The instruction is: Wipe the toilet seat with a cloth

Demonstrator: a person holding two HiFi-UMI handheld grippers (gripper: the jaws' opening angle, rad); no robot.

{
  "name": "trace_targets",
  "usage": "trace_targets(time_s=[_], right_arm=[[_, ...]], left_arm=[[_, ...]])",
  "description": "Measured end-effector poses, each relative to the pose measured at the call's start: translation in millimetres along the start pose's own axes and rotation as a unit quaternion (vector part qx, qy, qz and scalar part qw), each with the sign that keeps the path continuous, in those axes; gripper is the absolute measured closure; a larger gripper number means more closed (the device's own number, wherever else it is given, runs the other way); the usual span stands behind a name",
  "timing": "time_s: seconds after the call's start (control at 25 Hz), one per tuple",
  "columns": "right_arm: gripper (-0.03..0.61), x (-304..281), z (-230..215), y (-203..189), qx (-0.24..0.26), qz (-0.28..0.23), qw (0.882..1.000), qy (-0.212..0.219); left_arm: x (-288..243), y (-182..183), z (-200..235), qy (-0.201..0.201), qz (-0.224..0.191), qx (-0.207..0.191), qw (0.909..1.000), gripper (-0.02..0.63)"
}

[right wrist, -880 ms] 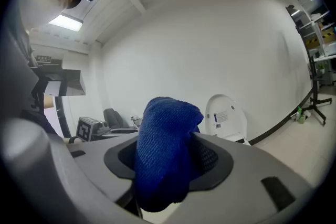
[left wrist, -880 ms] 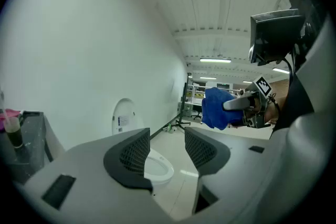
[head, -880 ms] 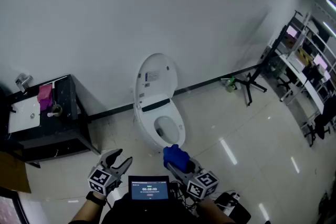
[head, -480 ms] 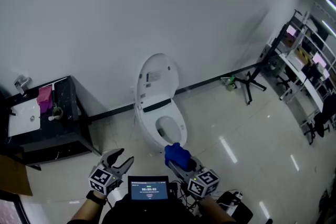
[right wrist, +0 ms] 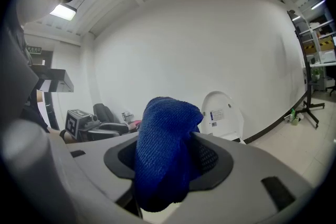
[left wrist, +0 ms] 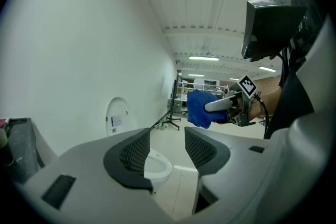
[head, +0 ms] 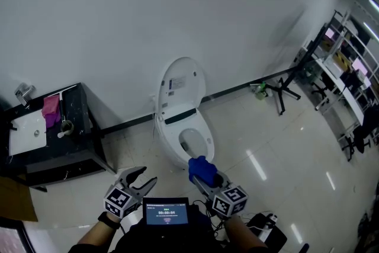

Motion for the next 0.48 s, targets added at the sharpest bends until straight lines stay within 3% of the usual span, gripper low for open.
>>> trace_targets(time_s=[0.48], right_arm=[[0.333, -36, -61, 1, 0.017, 0.067, 0.998, -0.004]], left_arm=[[-28, -6, 20, 0.017, 0.023, 0.014, 0.9995, 0.4]])
Point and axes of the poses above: the fingertips, and each gripper's own axes: x backward along the fingers, z to its left, y out of its top, the point moved 10 cm from there along x, backward along the fingers, and after that the axes turned 9 degrees about y, right-handed, at the moved point
